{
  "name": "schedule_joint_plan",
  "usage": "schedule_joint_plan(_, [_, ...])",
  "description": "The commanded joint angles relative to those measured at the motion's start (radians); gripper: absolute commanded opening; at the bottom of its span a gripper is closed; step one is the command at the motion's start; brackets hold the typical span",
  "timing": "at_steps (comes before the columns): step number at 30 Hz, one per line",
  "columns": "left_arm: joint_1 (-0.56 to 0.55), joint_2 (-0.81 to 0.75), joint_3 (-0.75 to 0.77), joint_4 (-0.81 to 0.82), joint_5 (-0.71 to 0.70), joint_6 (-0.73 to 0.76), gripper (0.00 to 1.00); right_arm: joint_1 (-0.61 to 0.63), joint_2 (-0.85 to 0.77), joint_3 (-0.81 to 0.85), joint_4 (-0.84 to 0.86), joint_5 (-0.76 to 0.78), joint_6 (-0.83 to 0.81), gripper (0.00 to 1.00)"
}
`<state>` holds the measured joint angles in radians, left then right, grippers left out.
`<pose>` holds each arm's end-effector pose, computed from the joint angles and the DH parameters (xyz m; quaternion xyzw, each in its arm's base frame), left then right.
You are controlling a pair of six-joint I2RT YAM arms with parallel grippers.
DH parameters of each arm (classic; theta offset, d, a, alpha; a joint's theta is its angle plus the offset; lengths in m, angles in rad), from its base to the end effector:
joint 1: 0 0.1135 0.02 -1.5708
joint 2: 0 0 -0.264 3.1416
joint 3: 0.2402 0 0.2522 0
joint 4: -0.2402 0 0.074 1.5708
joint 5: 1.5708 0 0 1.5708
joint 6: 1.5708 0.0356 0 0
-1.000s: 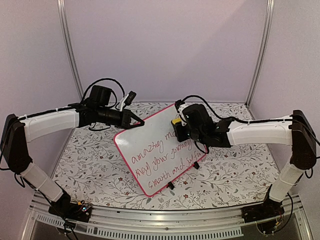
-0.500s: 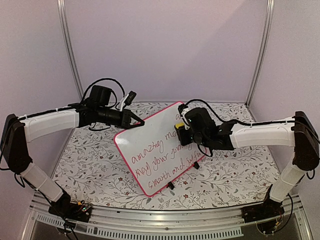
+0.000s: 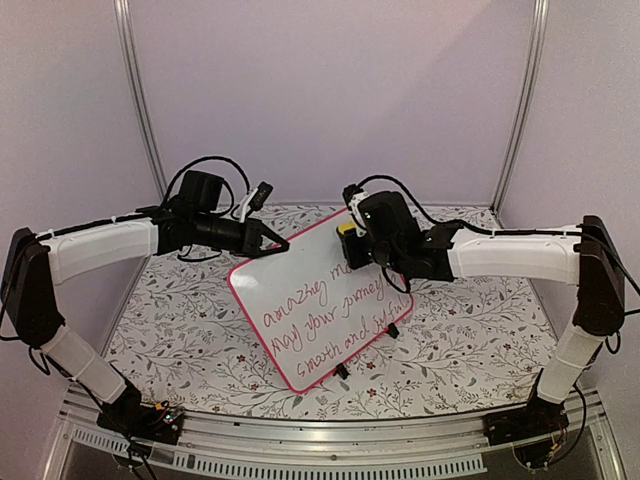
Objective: Erase the whiteboard
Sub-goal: Erase the whiteboard at the center of the board.
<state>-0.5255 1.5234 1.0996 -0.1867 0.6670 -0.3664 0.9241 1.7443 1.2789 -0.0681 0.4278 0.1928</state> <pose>0.2822 -0.1891 0.2727 0.2173 0.8234 -0.4502 0.2685 0.2546 0.3127 0.2631 -0.2052 0.8302 0.1003 0.5085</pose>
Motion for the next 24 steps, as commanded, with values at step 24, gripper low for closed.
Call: schedule_joint_plan(24, [-0.022, -0.003, -0.01, 0.019, 0.015, 0.061, 0.0, -0.026, -0.061, -0.194, 0.01, 0.002, 0.058, 0.26])
